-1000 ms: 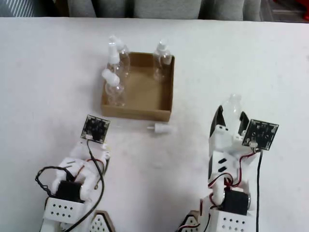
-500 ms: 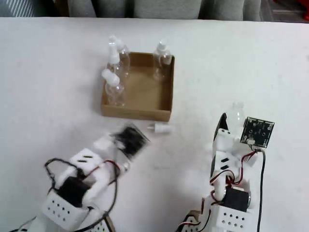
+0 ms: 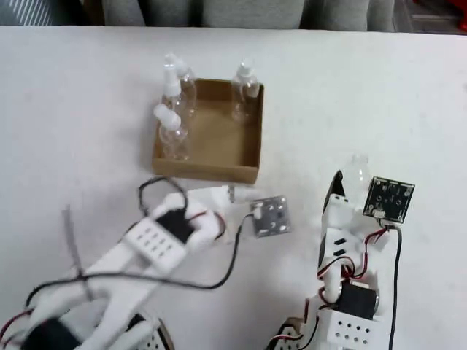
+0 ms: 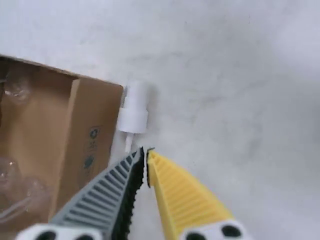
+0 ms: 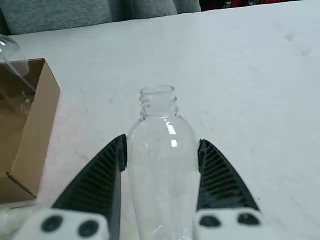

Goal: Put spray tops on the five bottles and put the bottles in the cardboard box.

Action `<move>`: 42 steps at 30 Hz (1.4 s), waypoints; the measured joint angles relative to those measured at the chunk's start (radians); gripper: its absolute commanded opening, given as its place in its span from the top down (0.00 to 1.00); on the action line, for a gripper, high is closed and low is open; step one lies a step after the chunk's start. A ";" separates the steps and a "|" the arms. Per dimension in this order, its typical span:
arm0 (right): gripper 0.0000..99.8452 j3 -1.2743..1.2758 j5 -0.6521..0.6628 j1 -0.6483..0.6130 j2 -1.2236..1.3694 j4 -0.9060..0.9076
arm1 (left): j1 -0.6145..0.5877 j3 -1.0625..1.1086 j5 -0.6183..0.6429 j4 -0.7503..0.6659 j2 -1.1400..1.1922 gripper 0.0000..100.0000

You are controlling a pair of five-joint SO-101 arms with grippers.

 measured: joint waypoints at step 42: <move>0.98 0.018 0.072 -0.043 0.000 0.000 | -0.091 -0.480 -0.048 -0.052 0.675 0.85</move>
